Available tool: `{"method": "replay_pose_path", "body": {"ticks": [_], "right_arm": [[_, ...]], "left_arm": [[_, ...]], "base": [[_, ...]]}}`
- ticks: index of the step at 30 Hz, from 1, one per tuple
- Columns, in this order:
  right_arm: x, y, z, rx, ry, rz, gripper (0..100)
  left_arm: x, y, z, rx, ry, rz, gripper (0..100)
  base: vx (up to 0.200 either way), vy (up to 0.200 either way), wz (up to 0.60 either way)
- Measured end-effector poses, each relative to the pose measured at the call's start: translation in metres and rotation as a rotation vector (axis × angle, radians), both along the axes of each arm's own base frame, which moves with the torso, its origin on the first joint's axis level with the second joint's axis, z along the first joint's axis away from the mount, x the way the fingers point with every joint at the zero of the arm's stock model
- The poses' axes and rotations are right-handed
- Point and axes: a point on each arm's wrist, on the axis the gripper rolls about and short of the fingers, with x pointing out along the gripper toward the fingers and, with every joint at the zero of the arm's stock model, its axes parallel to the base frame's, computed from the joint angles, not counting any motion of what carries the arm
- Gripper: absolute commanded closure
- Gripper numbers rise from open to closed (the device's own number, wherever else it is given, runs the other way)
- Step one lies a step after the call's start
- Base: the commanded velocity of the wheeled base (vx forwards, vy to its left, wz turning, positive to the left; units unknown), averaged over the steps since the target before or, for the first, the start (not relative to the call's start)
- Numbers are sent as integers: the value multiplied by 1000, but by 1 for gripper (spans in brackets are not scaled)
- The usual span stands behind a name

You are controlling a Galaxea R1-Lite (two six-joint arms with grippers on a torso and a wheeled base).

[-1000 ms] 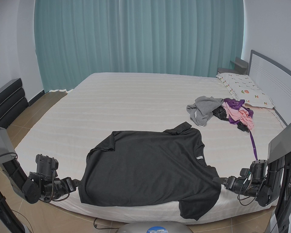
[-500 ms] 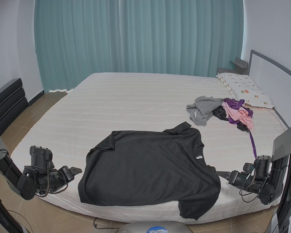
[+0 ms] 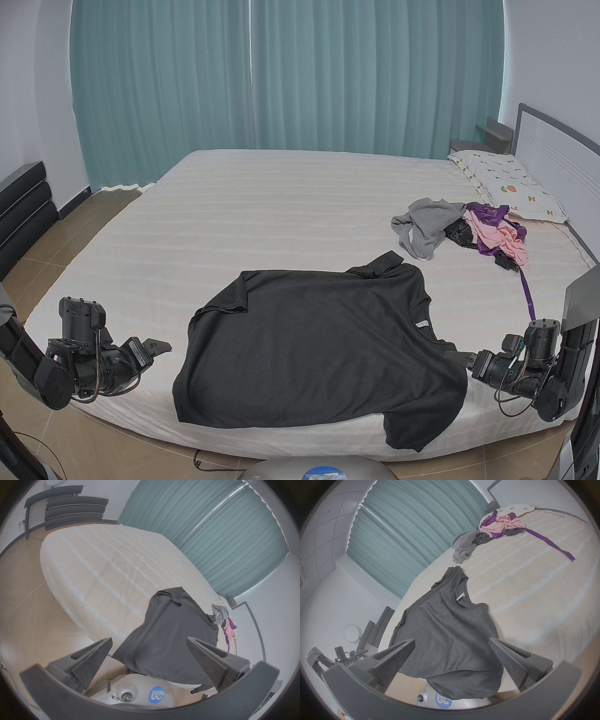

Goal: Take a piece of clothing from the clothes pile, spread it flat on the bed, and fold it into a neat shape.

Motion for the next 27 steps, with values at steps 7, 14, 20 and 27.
{"method": "replay_pose_path", "body": {"ticks": [7,14,20,27], "right_arm": [[0,0,0,0,0,-1,0],[-1,1,0,1,5,3,0],[-1,1,-1,2,11,4,0],[-2,2,-4,2,21,5,0]], "left_arm": [[1,0,1,-62,6,-14,0],[4,-5,2,-74,2,-22,0],[23,-17,6,-126,-19,-11,0],[56,-40,5,-143,-49,-44,0]], "base": [[200,0,0],[29,0,0],[0,0,0],[0,0,0]]}}
